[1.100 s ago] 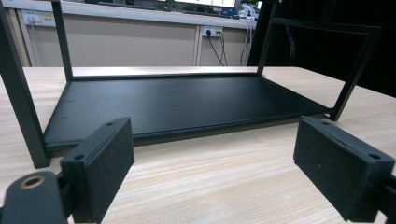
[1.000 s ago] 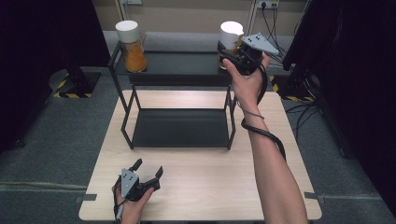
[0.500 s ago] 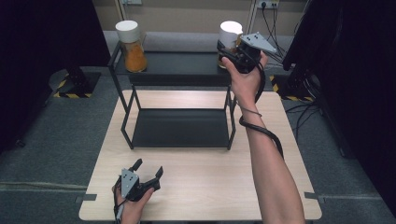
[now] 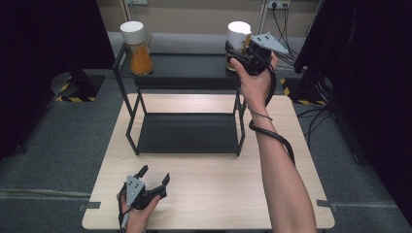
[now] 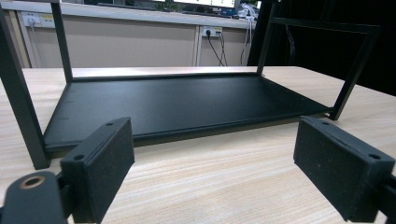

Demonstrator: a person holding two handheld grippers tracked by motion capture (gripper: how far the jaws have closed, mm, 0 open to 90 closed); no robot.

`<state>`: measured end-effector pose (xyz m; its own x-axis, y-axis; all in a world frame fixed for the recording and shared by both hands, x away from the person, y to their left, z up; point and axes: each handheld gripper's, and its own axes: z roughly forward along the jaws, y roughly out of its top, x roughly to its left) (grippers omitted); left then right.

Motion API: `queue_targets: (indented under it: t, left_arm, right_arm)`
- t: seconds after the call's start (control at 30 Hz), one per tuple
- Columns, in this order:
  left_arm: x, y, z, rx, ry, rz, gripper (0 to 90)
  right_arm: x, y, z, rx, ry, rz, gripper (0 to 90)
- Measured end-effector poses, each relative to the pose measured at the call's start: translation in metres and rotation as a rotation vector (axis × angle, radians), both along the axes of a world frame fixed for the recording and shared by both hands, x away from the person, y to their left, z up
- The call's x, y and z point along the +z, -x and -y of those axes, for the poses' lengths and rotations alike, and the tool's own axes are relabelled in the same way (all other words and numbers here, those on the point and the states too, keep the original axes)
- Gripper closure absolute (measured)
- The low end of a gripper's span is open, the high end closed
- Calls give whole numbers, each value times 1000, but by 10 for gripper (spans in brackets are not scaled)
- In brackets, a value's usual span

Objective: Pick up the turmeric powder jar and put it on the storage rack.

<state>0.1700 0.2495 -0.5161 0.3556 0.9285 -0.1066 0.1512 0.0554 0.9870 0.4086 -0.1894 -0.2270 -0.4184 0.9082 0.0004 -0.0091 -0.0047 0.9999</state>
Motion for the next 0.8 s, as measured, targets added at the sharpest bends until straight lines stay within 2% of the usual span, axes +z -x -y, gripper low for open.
queue_targets:
  t: [0.3, 0.43, 0.8]
  left_arm:
    - [0, 0, 0, -3, -1, -2, 119]
    - [0, 0, 0, -2, 1, -3, 119]
    - [0, 0, 1, -1, 1, -1, 118]
  right_arm:
    - [-1, 5, 5, 10, -17, -20, 115]
    - [-7, 12, 11, 25, -36, -10, 96]
    - [-19, 33, 25, 82, -38, -14, 86]
